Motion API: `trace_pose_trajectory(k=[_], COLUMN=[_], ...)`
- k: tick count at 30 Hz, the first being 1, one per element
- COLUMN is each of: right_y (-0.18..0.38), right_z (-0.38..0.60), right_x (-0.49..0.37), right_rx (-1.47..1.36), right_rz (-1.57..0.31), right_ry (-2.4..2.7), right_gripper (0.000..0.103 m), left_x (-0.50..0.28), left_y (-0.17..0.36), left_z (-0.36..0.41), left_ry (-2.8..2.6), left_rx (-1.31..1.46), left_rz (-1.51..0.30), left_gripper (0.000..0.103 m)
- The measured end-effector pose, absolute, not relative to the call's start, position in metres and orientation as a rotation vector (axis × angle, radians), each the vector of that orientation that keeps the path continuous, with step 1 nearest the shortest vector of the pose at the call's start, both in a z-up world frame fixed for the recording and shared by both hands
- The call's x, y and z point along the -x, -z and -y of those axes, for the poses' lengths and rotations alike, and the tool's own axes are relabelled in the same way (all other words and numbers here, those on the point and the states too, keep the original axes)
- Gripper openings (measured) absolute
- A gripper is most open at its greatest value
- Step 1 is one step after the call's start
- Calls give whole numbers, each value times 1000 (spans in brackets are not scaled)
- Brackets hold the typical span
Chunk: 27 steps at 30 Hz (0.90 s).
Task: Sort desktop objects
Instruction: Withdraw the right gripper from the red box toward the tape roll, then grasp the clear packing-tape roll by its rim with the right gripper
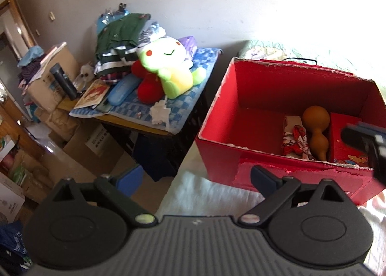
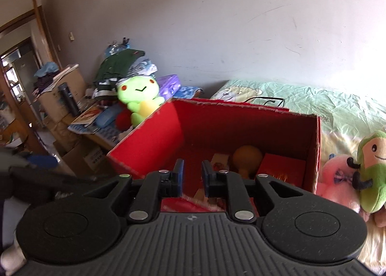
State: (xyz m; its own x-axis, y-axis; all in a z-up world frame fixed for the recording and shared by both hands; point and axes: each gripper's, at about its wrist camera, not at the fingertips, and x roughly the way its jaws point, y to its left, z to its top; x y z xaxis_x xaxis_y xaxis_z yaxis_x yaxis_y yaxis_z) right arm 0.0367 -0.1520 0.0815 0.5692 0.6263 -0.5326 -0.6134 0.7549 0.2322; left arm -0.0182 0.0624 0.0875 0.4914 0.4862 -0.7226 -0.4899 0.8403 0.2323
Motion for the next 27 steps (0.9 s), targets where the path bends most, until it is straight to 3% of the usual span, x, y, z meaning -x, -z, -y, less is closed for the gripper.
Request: trace_pose_trajectory(k=[7, 17, 27], right_y=[-60, -21, -7], right_z=[170, 186, 190], right_x=[-13, -9, -12], right_rx=[-23, -75, -124], right_rz=[-574, -794, -900], right_ry=[-726, -736, -766], right_gripper=[27, 26, 26], left_x=[35, 53, 79], left_y=[-86, -59, -35], left_z=[-61, -71, -69], left_ry=[-600, -556, -426], left_rx=[69, 161, 224], left_rz=[-815, -905, -950], left_gripper=[101, 102, 98])
